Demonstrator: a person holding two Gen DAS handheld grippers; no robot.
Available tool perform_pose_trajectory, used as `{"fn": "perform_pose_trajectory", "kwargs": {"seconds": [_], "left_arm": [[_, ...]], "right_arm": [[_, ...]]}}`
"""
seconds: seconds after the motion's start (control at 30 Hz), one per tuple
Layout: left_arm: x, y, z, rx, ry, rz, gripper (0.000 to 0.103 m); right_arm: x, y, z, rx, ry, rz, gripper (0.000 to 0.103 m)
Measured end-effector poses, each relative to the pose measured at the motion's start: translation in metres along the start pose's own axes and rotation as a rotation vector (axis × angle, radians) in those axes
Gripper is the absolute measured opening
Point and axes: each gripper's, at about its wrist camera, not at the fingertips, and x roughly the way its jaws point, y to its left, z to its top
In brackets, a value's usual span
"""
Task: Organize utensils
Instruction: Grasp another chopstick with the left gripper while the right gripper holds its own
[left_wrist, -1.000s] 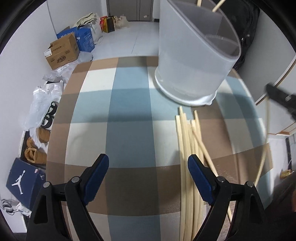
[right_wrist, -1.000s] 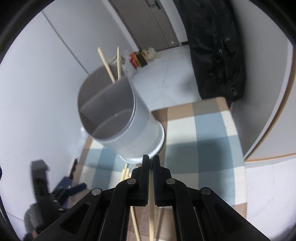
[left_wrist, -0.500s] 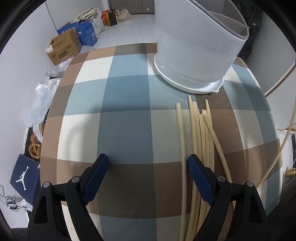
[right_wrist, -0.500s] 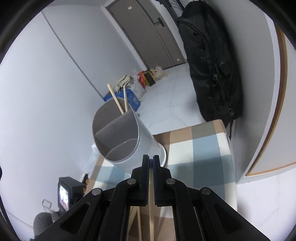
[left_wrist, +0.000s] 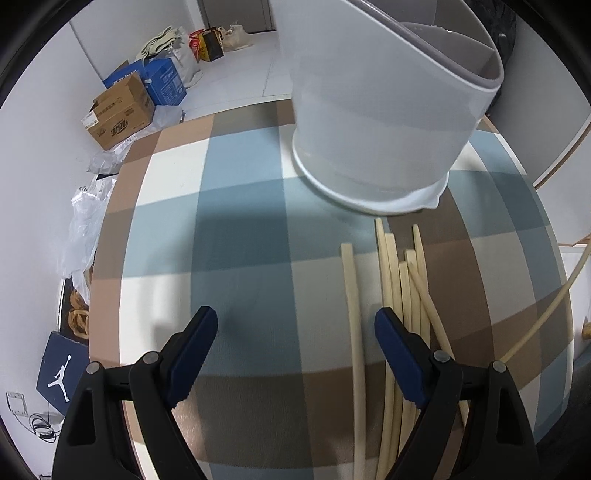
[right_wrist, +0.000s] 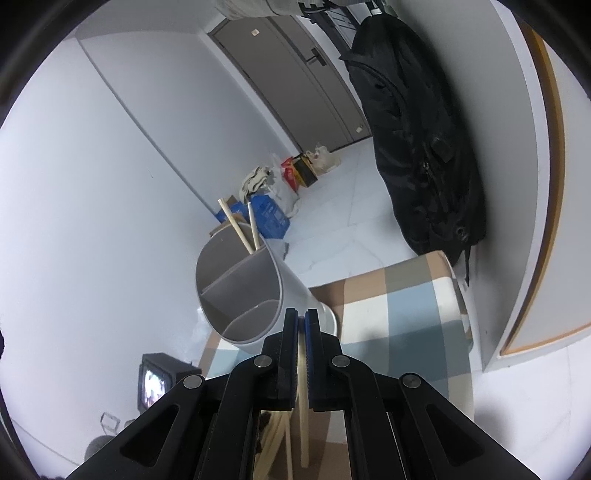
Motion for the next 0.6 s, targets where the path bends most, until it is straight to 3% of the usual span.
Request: {"fn": "perform_pose_trajectory", "kwargs": {"seconds": [0.17, 0.27, 0.33, 0.5, 0.6], "left_arm": [[-0.001, -0.006, 0.008, 0.030, 0.001, -0.013, 0.069], [-0.002, -0.009, 0.010, 0.046, -0.003, -0.032, 0.049], [-0.004, -0.011, 0.010, 0.045, -0.008, -0.048, 0.030], [-0.005, -0.019, 0.009, 0.075, -0.021, -0.060, 0.004], [-0.006, -0.019, 0.006, 0.087, -0.041, -0.056, 0.003]], "right_arm": [[-0.002, -0.004, 0.001, 0.017, -0.005, 0.009, 0.003], [-0.004, -0.006, 0.001, 0.028, -0.007, 0.011, 0.003], [-0.005, -0.007, 0.002, 0.031, -0.012, 0.011, 0.003], [-0.004, -0.011, 0.003, 0.044, -0.011, 0.008, 0.003], [-0.003, -0.012, 0.003, 0.046, -0.010, 0.005, 0.003]]}}
